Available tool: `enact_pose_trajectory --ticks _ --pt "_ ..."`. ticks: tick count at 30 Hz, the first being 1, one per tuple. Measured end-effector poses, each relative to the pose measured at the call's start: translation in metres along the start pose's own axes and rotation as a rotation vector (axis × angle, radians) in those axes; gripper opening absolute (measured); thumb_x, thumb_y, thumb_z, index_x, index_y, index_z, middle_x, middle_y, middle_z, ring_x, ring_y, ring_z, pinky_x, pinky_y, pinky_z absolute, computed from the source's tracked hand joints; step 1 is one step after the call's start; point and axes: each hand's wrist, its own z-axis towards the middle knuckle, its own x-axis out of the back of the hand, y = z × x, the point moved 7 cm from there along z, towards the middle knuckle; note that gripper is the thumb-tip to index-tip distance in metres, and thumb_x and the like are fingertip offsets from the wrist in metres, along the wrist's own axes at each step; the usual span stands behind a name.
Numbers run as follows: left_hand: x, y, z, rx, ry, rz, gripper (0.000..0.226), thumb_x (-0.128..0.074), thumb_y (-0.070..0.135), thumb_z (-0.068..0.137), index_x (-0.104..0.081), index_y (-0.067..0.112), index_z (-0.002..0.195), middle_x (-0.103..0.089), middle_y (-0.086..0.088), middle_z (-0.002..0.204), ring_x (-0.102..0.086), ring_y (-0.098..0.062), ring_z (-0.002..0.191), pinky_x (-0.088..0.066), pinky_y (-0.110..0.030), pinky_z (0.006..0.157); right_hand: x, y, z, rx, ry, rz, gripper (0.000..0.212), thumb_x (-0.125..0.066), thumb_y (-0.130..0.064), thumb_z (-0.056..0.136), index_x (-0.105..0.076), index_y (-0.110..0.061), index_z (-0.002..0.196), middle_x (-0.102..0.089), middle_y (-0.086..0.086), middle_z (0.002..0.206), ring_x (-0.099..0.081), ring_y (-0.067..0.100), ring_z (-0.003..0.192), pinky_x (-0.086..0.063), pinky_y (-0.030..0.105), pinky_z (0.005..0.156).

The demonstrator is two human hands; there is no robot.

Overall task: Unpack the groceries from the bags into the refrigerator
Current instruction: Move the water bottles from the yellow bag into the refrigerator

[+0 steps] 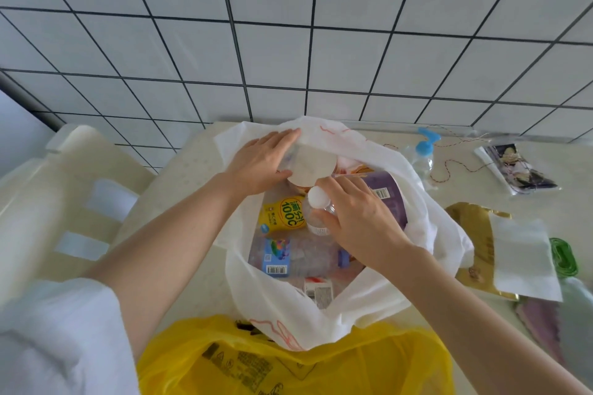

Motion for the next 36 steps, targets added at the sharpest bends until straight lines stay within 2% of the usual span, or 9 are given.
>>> enact_pose_trajectory --ticks 6,16,19,21,24,26,29,32,36 --pt "0.008 0.009 0.032 0.098 0.020 -0.069 0.046 -0.043 0.038 0.101 -0.037 0.025 0.144 -0.055 -0.006 0.137 -0.057 -0.028 0.115 -0.046 -0.037 0.085 -0.001 0.000 0.000 0.022 0.028 -0.014 0.034 -0.053 -0.036 0.088 -0.054 -0.013 0.114 -0.062 0.005 0.109 -0.053 0.028 0.104 -0.050 0.038 0.083" --pt "-0.003 0.002 0.041 0.253 -0.078 -0.150 0.041 -0.068 0.031 0.077 -0.056 0.021 0.114 -0.065 -0.006 0.102 -0.059 -0.026 0.088 -0.039 -0.029 0.066 0.000 0.004 0.002 0.004 0.044 0.034 0.045 -0.039 -0.047 0.088 -0.055 -0.014 0.113 -0.063 0.002 0.110 -0.053 0.026 0.107 -0.049 0.038 0.086" --pt "-0.002 0.008 0.024 0.181 -0.018 -0.130 0.050 -0.062 0.033 0.083 -0.053 0.022 0.131 -0.067 -0.009 0.105 -0.061 -0.030 0.097 -0.045 -0.033 0.072 0.000 0.003 0.002 0.004 0.074 0.053 0.044 -0.042 -0.046 0.087 -0.058 -0.011 0.110 -0.063 0.004 0.109 -0.052 0.026 0.109 -0.049 0.037 0.088" --pt "0.006 0.009 0.009 0.112 0.118 -0.193 0.058 -0.062 0.032 0.081 -0.052 0.019 0.137 -0.066 -0.009 0.120 -0.059 -0.029 0.110 -0.047 -0.039 0.091 0.000 0.001 0.000 0.020 0.113 0.067 0.039 -0.048 -0.040 0.088 -0.060 -0.009 0.109 -0.062 0.005 0.109 -0.050 0.027 0.115 -0.046 0.034 0.093" --pt "0.018 0.006 -0.020 0.055 0.275 -0.213 0.051 -0.064 0.029 0.081 -0.060 0.016 0.130 -0.060 0.001 0.133 -0.050 -0.018 0.128 -0.031 -0.035 0.112 -0.005 -0.005 -0.004 0.039 0.129 0.134 0.031 -0.062 -0.027 0.088 -0.059 -0.005 0.110 -0.061 0.009 0.112 -0.050 0.027 0.121 -0.046 0.034 0.097" --pt "0.024 0.006 -0.041 0.060 0.318 -0.241 0.042 -0.068 0.029 0.083 -0.065 0.016 0.122 -0.062 0.003 0.129 -0.050 -0.016 0.126 -0.028 -0.029 0.112 -0.009 -0.011 -0.007 0.019 0.108 0.191 0.030 -0.064 -0.024 0.089 -0.057 -0.007 0.112 -0.059 0.008 0.115 -0.057 0.025 0.110 -0.051 0.032 0.087" --pt "0.035 0.009 -0.071 0.084 0.361 -0.319 0.036 -0.072 0.029 0.085 -0.067 0.015 0.117 -0.066 0.002 0.123 -0.051 -0.008 0.118 -0.026 -0.024 0.110 -0.015 -0.018 -0.009 -0.016 0.083 0.224 0.031 -0.064 -0.026 0.090 -0.055 -0.009 0.115 -0.059 0.006 0.118 -0.060 0.022 0.100 -0.044 0.022 0.075" --pt "0.044 0.006 -0.092 0.164 0.381 -0.451 0.035 -0.073 0.028 0.085 -0.065 0.017 0.117 -0.066 0.004 0.121 -0.055 -0.010 0.114 -0.038 -0.029 0.106 -0.015 -0.018 -0.008 -0.058 0.078 0.296 0.035 -0.066 -0.026 0.089 -0.056 -0.011 0.119 -0.063 0.004 0.115 -0.060 0.021 0.099 -0.039 0.021 0.071" --pt "0.059 -0.003 -0.116 0.252 0.477 -0.595 0.036 -0.075 0.027 0.083 -0.065 0.016 0.116 -0.064 0.012 0.120 -0.057 -0.002 0.112 -0.041 -0.010 0.093 -0.014 -0.012 -0.012 -0.130 0.046 0.362 0.036 -0.067 -0.027 0.088 -0.056 -0.019 0.121 -0.063 0.002 0.109 -0.058 0.020 0.096 -0.042 0.028 0.074"
